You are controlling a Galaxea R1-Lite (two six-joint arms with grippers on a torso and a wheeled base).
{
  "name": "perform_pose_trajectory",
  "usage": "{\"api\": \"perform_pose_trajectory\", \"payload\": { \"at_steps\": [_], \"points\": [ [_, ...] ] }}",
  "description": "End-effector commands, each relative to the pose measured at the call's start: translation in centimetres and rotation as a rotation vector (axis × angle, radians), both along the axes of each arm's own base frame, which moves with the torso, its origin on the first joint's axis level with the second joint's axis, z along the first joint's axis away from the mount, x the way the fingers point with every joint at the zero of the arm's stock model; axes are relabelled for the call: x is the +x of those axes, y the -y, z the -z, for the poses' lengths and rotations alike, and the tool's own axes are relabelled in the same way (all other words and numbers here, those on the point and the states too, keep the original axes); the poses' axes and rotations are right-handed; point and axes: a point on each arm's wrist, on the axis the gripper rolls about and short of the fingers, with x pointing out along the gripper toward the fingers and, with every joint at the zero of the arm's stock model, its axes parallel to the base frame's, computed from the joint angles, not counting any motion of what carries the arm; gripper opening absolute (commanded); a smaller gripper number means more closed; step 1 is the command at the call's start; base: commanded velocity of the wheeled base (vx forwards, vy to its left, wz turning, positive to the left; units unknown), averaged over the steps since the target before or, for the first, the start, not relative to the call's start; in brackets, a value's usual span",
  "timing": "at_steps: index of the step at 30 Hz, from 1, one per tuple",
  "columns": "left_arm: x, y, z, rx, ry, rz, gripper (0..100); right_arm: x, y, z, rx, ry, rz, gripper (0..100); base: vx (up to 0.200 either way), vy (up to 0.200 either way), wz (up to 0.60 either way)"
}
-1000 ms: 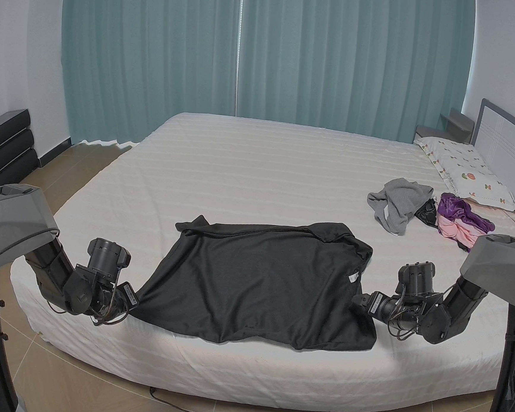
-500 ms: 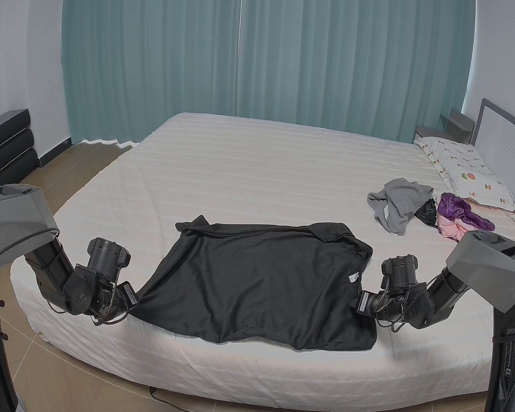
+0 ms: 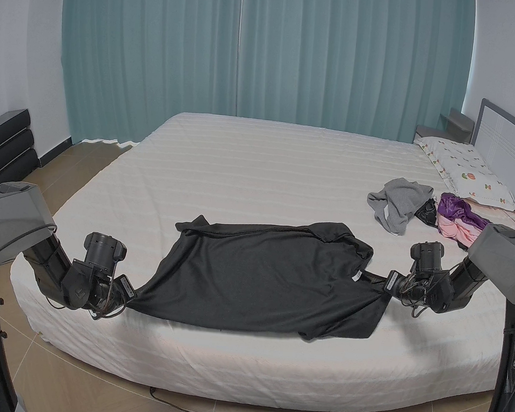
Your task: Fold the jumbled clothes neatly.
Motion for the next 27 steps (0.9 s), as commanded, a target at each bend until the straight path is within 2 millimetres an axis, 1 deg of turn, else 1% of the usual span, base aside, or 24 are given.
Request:
{"api": "perform_pose_trajectory", "payload": {
  "at_steps": [1,3,5,6,8,11,12,14,16,18,23,25,27],
  "points": [
    [0.5,-0.1,-0.2,-0.010,0.021,-0.009,0,0.5,0.9,-0.8,0.038,0.033,0.043,0,0.000,0.000,0.00],
    [1.0,-0.1,-0.5,-0.020,0.052,-0.021,0,1.5,0.9,-1.4,0.094,0.081,0.072,0,0.000,0.000,0.00],
    [1.5,-0.1,-0.5,-0.031,0.075,-0.036,0,2.2,0.8,-2.0,0.114,0.114,0.084,0,0.000,0.000,0.00],
    [1.5,-0.1,-0.5,-0.031,0.075,-0.036,0,2.2,0.8,-2.0,0.114,0.114,0.084,0,0.000,0.000,0.00],
    [2.3,-0.3,-0.6,-0.057,0.118,-0.072,0,3.2,0.7,-2.8,0.137,0.157,0.094,0,0.000,0.000,0.00],
    [2.6,-0.4,-0.7,-0.069,0.137,-0.086,0,3.7,0.6,-2.8,0.156,0.171,0.106,0,0.000,0.000,0.00],
    [3.1,-0.6,-0.6,-0.087,0.159,-0.104,0,4.5,0.3,-2.6,0.178,0.191,0.119,0,0.000,0.000,0.00],
    [3.3,-0.7,-0.5,-0.098,0.169,-0.113,0,5.0,0.2,-2.5,0.185,0.205,0.122,0,0.000,0.000,0.00],
    [3.8,-0.8,-0.3,-0.123,0.196,-0.137,0,5.9,-0.5,-2.0,0.196,0.226,0.116,0,0.000,0.000,0.00],
    [4.0,-0.8,-0.2,-0.136,0.207,-0.148,0,6.7,-0.7,-1.8,0.201,0.258,0.122,0,0.000,0.000,0.00],
    [4.2,-0.7,0.2,-0.157,0.215,-0.140,0,9.0,-1.0,-1.1,0.189,0.338,0.181,0,0.000,0.000,0.00],
    [4.2,-0.7,0.2,-0.158,0.217,-0.141,0,9.5,-1.1,-0.8,0.185,0.357,0.195,0,0.000,0.000,0.00],
    [4.2,-0.7,0.3,-0.159,0.215,-0.140,0,9.9,-1.1,-0.2,0.179,0.363,0.211,0,0.000,0.000,0.00]
  ]
}}
